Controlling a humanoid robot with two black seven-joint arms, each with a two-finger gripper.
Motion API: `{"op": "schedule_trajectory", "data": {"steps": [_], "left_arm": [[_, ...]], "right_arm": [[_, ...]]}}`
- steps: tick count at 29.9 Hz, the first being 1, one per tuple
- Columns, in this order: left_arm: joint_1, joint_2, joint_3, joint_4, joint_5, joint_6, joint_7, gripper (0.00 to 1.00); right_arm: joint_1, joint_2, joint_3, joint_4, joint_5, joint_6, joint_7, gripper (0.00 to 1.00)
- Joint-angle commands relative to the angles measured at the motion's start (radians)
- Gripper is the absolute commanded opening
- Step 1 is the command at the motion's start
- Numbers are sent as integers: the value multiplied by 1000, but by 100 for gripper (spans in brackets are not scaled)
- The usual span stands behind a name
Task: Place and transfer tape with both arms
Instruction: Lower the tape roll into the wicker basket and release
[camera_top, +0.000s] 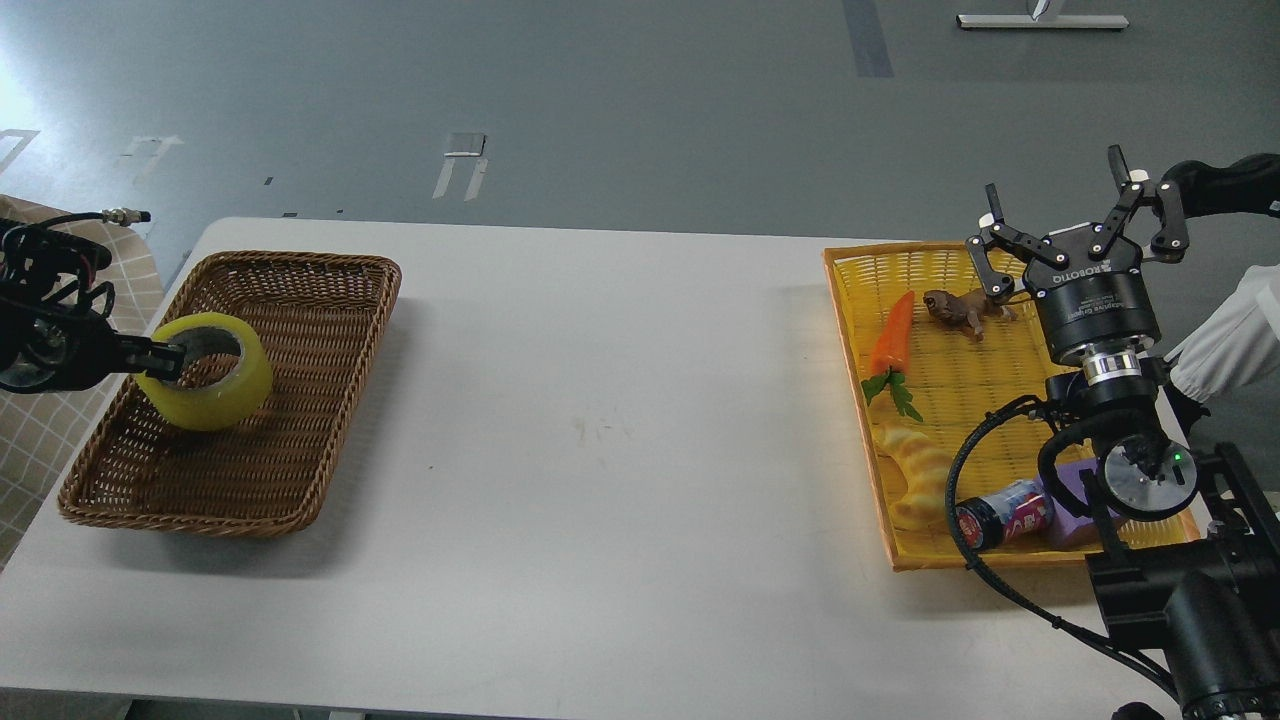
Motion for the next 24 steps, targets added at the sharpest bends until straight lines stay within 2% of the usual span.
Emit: {"op": "schedule_trajectory", "data": {"steps": [1,24], "left_arm": [[12,0,0,0,-22,2,-1,0],[35,-37,0,0,-118,2,-6,0]], "right_arm": [[0,0,0,0,0,0,0,100],[0,0,0,-1,0,0,0,100]]}}
